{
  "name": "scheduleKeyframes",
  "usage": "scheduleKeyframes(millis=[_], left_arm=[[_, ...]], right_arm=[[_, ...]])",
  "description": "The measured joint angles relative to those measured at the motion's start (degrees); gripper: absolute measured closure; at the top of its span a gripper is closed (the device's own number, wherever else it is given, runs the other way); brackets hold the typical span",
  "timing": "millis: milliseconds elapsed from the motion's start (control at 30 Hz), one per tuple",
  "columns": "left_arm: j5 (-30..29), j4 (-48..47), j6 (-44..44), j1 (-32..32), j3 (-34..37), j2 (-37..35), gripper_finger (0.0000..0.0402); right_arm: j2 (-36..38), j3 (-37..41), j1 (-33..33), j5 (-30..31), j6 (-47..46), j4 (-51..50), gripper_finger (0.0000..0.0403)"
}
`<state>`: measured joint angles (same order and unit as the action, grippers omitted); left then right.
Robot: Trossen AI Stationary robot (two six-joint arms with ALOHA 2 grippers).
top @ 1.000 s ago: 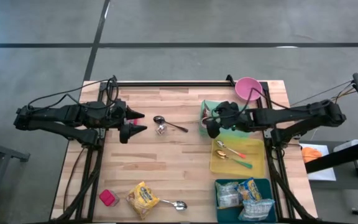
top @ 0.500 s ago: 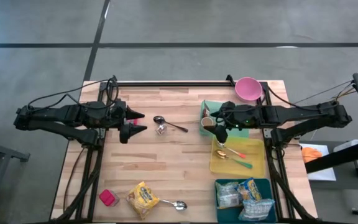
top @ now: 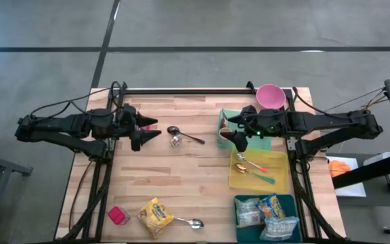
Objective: Pick & Place Food Item
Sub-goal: Put the black spoon into the yellow bin
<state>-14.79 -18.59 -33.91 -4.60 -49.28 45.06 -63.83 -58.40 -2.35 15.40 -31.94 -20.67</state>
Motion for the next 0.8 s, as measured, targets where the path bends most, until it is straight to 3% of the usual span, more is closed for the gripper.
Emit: scheduleKeyframes(millis=[233, 467, 800], left_arm=[[-2.5, 6.4, 0.5, 1.1, 0.0, 2.4, 0.0053], [11.5, 6.4, 2.2, 6.2, -2.3, 11.1, 0.0053], [20.5, -2.9, 12.3, 17.6, -6.0, 24.9, 0.0053]], right_arm=[[0.0, -1.0, 0.0, 0.0, -0.5, -0.2, 0.0020], [0.0, -0.5, -0.3, 0.0, -0.8, -0.6, 0.0020], [0.1, -0.5, -0.5, -0.6, -0.9, -0.6, 0.0020]])
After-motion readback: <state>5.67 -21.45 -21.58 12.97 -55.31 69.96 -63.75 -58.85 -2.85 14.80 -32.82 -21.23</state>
